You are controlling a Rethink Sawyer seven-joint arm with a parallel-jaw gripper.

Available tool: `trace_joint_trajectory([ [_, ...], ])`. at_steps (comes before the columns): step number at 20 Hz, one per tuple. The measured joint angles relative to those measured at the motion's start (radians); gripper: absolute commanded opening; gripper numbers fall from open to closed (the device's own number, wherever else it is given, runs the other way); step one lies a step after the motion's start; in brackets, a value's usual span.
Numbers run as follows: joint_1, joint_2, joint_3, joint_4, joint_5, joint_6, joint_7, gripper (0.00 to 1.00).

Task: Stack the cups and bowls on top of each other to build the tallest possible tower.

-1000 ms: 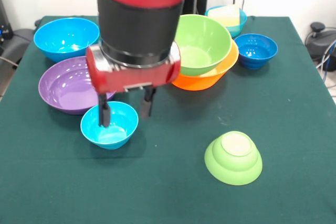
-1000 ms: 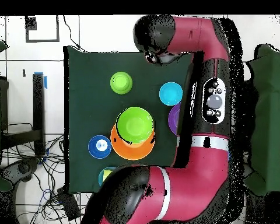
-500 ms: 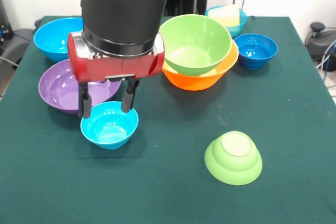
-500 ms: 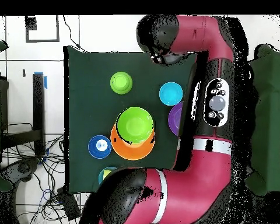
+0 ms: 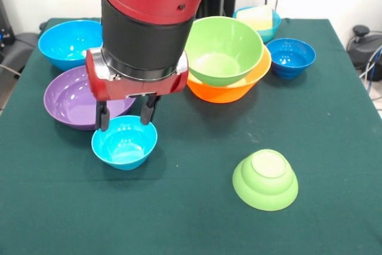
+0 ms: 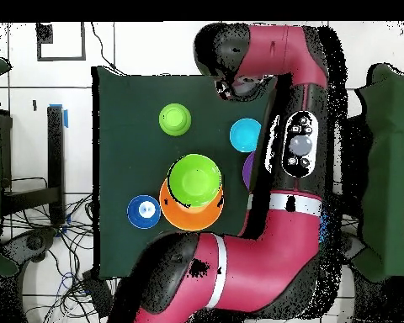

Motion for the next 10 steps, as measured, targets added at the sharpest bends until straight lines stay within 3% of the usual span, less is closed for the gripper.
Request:
trace_joint_trajectory([
  [10,0.015,0.034,-0.078,-0.030,0.000,0.059,0.000,1.00],
])
